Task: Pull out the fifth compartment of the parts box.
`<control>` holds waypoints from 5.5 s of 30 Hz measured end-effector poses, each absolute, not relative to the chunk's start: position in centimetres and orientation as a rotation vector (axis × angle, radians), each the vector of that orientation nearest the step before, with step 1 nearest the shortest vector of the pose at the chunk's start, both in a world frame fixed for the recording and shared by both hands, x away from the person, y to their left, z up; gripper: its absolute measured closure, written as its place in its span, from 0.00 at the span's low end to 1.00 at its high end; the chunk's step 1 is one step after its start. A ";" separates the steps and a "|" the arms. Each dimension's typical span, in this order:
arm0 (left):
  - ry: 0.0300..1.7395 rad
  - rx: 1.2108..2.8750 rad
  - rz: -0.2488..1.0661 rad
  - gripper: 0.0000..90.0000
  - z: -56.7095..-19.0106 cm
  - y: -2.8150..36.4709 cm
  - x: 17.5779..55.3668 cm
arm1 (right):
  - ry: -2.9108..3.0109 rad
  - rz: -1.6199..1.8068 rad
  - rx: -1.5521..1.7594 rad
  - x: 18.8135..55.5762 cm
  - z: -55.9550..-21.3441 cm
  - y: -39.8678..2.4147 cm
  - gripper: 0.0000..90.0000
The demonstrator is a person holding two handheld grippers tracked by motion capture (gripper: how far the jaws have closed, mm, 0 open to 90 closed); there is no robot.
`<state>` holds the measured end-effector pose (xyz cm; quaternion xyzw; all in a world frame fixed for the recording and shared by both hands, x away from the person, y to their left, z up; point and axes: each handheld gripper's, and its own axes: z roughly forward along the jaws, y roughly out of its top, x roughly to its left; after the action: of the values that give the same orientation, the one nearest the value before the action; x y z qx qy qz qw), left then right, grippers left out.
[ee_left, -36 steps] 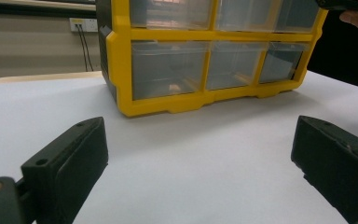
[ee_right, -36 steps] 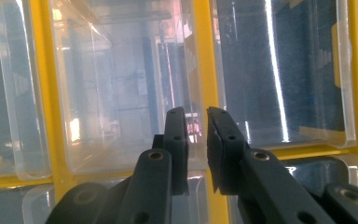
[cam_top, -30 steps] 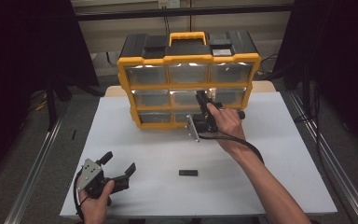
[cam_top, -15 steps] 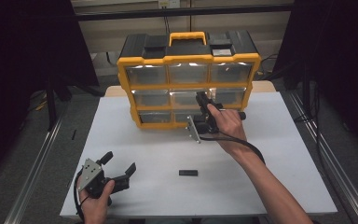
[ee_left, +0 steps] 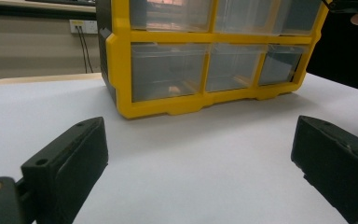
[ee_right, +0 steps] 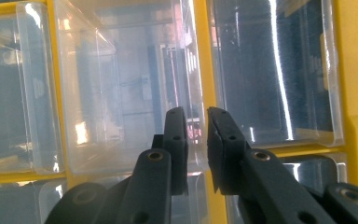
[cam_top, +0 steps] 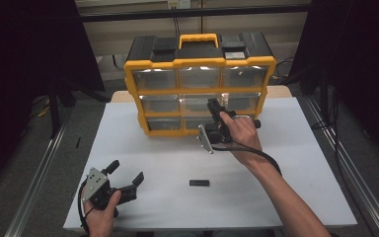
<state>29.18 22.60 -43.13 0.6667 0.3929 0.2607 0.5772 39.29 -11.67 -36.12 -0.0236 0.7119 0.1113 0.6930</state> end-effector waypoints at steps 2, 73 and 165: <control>0.918 1.560 0.612 0.04 -43.1 22.6 29.2 | 1.588 0.250 -0.054 39.2 -36.1 -11.7 0.88; 0.899 1.532 0.609 0.04 -43.0 22.4 29.2 | 1.578 0.261 -0.076 37.4 -36.3 -11.7 0.88; 0.886 1.540 0.613 0.04 -42.9 22.4 29.0 | 1.549 0.298 -0.072 34.6 -37.0 -11.9 0.87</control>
<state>29.02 22.38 -42.91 0.6617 0.3805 0.2635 0.5899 34.60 -11.89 -37.03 -0.0323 0.6966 0.1340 0.7041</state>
